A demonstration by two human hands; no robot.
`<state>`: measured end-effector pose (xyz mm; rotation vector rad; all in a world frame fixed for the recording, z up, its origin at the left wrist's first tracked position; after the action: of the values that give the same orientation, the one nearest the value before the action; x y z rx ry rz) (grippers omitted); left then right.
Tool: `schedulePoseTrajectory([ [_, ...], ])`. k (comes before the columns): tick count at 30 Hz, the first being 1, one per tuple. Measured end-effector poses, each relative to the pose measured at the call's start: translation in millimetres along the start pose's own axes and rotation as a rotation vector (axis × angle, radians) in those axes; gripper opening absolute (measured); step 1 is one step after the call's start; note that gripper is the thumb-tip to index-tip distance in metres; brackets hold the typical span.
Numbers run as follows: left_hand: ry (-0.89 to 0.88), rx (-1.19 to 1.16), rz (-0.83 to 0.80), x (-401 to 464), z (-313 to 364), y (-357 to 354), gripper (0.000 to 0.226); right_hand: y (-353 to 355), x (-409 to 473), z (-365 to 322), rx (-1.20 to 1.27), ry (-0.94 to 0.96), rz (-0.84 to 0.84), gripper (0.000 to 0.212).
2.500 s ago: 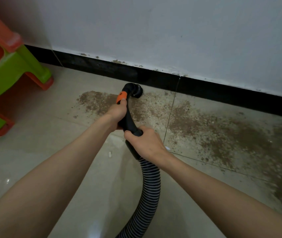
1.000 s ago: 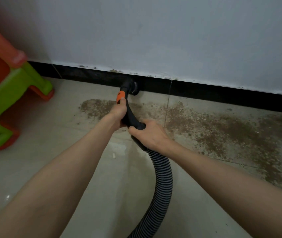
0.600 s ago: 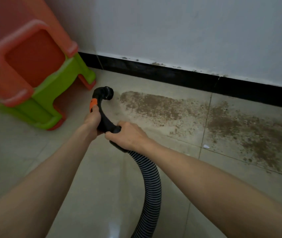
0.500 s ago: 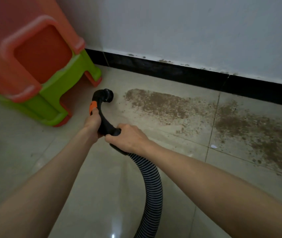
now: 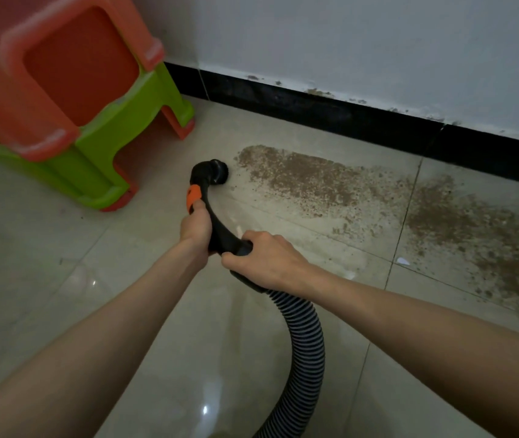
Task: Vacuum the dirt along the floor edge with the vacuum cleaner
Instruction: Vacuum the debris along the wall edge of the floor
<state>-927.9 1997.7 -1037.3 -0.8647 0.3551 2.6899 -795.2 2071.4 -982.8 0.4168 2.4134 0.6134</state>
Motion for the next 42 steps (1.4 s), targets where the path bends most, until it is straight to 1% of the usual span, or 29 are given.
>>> schedulePoseTrajectory([
  [5, -0.043, 0.062, -0.034, 3.4, 17.8, -23.2, 0.06, 13.4, 8.5, 2.4, 0.059, -0.033, 0.025, 0.032],
  [11, -0.084, 0.142, -0.059, 20.6, 41.3, -35.8, 0.058, 23.9, 25.5, -3.9, 0.116, -0.047, 0.061, 0.031],
  [20, -0.123, 0.219, -0.1, 26.7, 57.8, -60.8, 0.058, 37.5, 34.6, 3.7, 0.18, -0.082, 0.113, 0.037],
  [23, -0.126, 0.24, -0.11, 24.8, 52.7, -69.4, 0.06, 39.8, 29.6, 12.0, 0.193, -0.085, 0.118, 0.036],
  [28, -0.125, 0.26, -0.145, 12.4, 44.3, -85.3, 0.059, 48.4, 18.7, 28.8, 0.214, -0.1, 0.128, 0.029],
  [33, -0.122, 0.278, -0.178, -4.2, 40.9, -102.8, 0.054, 56.4, 3.2, 38.3, 0.24, -0.117, 0.16, 0.029],
  [37, -0.135, 0.349, -0.188, -21.2, 37.0, -118.2, 0.049, 66.8, -12.7, 51.5, 0.266, -0.138, 0.178, 0.031],
  [42, -0.135, 0.366, -0.257, -42.0, 28.1, -146.0, 0.049, 78.0, -34.5, 71.5, 0.3, -0.163, 0.217, 0.031],
])
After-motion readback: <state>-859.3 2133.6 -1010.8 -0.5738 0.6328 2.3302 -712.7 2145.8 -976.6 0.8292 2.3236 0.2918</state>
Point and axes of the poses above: each hand's wrist, its own x-axis towards the middle knuckle, its own y-axis out of the back of the hand, z = x × y, the point moved 8 cm from there along x, towards the middle knuckle, and after that the axes turned 5 degrees about -y, right-handed, at the moved point
